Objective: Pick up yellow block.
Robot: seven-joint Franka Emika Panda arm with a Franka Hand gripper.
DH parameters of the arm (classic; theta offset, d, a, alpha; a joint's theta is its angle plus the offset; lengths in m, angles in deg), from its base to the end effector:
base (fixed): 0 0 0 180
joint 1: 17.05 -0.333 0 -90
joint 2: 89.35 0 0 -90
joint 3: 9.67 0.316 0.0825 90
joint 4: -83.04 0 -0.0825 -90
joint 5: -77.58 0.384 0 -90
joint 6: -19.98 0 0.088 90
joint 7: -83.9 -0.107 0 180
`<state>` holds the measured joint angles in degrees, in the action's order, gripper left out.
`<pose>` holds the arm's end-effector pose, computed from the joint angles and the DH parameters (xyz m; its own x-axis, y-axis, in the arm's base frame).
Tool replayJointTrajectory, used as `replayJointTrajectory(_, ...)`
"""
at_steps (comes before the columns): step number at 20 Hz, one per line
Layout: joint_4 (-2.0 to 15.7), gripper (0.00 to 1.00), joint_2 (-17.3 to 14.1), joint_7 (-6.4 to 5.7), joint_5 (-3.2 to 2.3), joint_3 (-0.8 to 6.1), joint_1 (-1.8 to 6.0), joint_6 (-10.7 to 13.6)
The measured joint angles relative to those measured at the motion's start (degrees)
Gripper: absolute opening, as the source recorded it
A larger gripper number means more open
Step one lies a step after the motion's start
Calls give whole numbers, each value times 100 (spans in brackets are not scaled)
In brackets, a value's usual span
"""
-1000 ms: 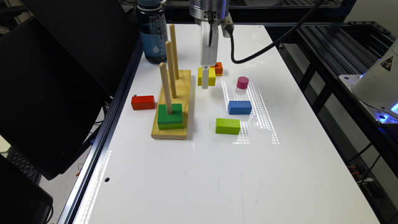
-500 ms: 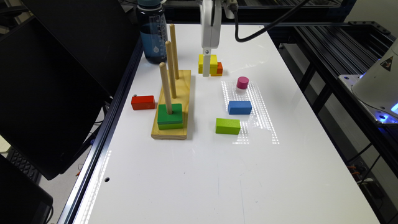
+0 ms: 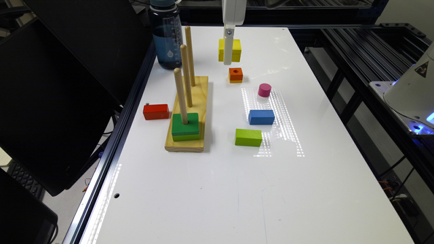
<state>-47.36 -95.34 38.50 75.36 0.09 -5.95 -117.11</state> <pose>0.5288 -0.0128 0.3124 0.7047 -0.7093 0.0162 -0.7093 -0.7049 -0.0035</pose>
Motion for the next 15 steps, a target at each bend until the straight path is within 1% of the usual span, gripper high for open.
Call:
replayJointTrajectory(4,41,0,49,3,5,0,0,46)
replayJointTrajectory(5,82,0,138,13,21,1,0,154)
replayJointTrajectory(6,104,0,229,31,50,1,0,260)
replayJointTrajectory(8,123,0,407,56,92,2,0,443)
replayJointTrajectory(10,121,0,521,66,118,3,-1,549)
replayJointTrajectory(15,123,0,526,68,127,3,-1,569)
